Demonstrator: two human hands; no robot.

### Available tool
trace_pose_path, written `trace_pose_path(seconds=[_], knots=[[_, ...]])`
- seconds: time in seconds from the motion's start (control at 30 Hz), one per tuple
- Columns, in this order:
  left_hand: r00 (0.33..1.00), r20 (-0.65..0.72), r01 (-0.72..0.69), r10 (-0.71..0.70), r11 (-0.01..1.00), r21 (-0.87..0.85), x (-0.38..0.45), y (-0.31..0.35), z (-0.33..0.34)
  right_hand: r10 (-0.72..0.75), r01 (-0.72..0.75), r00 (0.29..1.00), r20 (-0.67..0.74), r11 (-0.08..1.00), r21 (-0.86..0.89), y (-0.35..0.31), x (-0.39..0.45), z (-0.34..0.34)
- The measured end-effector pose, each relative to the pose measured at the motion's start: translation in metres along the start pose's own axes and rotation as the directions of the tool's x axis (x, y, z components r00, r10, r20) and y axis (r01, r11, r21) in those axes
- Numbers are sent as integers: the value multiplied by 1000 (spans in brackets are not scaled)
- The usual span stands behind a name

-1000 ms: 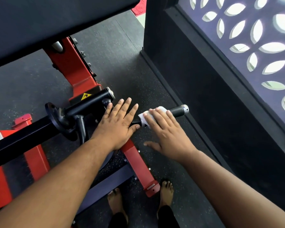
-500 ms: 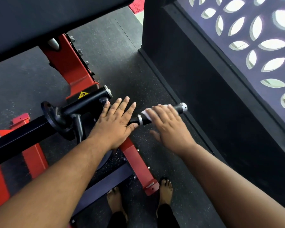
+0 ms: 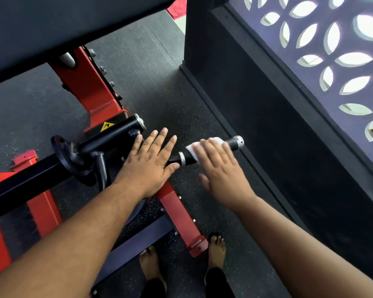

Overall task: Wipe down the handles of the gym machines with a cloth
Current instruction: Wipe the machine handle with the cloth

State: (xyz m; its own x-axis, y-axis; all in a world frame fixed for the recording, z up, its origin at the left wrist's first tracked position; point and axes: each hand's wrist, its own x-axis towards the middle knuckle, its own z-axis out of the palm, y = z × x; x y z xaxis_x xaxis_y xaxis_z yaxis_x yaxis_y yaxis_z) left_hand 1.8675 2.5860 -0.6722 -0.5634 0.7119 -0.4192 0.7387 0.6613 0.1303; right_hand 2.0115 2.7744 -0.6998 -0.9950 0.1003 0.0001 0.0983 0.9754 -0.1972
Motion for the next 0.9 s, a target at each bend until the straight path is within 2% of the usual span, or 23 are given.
trace_pose_path(seconds=[0.1, 0.17, 0.23, 0.37, 0.47, 0.57, 0.63, 0.7, 0.73, 0.83, 0.87, 0.9], knots=[[1000, -7, -3, 3, 1000, -15, 0, -1, 1, 194, -198, 979, -55, 978, -69, 16, -5, 5], [1000, -16, -4, 4, 1000, -19, -1, -1, 1, 239, -245, 968, -79, 966, -79, 7, 2, 7], [1000, -19, -4, 3, 1000, -22, -1, 0, 1, 168, -173, 980, -102, 984, -38, -11, 11, 9], [1000, -29, -7, 7, 1000, -11, 1, 0, 1, -88, 100, 990, -114, 989, 106, -22, 15, 3], [1000, -27, -7, 6, 1000, -21, 1, -2, 3, -159, 170, 982, -105, 980, 105, 3, 2, 1], [999, -28, -17, 16, 999, -30, 1, -3, 6, -3, 22, 979, -204, 996, 91, 37, -11, 5], [999, -28, -19, 18, 999, -37, 1, -3, 6, 160, -112, 951, -264, 976, 189, 48, -15, 8], [999, -29, -16, 15, 999, -34, 1, -3, 6, 290, -216, 929, -230, 929, 301, 33, -14, 5], [1000, -28, -13, 12, 1000, -28, 1, -3, 6, 315, -231, 927, -206, 908, 351, 16, -16, 4], [1000, -27, -13, 13, 1000, -13, 2, -3, 6, 234, -140, 955, -181, 896, 422, -33, -31, 9], [1000, -23, -15, 14, 1000, -13, 2, -3, 5, 286, -167, 940, -183, 859, 484, -46, -37, 10], [1000, -20, -14, 13, 1000, -18, 1, -3, 5, 441, -264, 885, -151, 740, 619, -56, -42, 13]])
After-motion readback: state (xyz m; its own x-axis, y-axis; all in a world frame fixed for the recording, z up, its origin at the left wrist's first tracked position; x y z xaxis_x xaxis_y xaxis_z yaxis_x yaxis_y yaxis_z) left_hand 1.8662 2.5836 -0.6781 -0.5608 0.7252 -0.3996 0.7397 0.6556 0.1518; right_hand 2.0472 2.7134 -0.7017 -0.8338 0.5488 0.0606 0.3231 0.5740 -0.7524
